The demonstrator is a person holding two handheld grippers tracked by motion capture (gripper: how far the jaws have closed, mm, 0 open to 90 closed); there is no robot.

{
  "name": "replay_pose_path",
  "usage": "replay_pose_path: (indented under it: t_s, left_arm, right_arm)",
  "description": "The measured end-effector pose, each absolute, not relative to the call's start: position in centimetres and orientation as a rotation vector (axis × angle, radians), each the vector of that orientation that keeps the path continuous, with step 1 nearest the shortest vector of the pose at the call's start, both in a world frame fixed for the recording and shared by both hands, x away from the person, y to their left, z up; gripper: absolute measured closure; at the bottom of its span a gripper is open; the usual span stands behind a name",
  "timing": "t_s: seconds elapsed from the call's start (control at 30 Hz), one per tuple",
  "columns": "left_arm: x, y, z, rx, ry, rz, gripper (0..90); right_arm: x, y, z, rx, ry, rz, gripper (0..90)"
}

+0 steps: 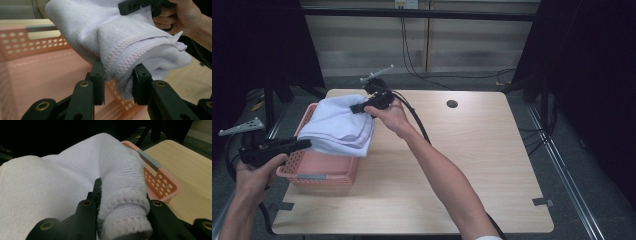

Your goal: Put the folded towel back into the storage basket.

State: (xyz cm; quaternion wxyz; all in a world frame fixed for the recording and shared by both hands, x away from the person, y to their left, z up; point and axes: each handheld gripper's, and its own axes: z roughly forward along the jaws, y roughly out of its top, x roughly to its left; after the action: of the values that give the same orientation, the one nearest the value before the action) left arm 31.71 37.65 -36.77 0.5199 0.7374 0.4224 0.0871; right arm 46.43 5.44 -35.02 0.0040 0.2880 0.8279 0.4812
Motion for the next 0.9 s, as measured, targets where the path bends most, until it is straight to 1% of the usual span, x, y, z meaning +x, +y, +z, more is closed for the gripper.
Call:
replay_pose_path:
  t_s: [0.13,0.4,0.5,0.57,0.73,0.9]
  left_arm:
    - [31.5,39.0,-37.8,1.782,1.067,0.221,67.9]
    - [31.4,41.2,-39.0,1.793,1.140,0.241,67.8]
    - [31.3,41.8,-39.6,1.774,1.167,0.251,67.9]
    - [31.3,41.9,-40.1,1.805,1.179,0.256,67.9]
    - [31.2,42.0,-41.4,1.812,1.211,0.253,67.8]
    - [31.3,41.4,-41.8,1.851,1.236,0.266,67.5]
  right_arm:
    - [46.6,7.8,-36.1,0.873,2.622,1.449,70.4]
    - [46.9,11.1,-38.1,0.897,2.659,1.400,70.4]
    - [47.0,11.8,-38.6,0.913,2.655,1.410,70.4]
    - [47.0,12.3,-39.1,0.925,2.656,1.398,70.4]
    - [46.7,12.7,-40.8,0.956,2.651,1.397,70.3]
    - [46.9,13.1,-42.3,0.961,2.660,1.371,70.0]
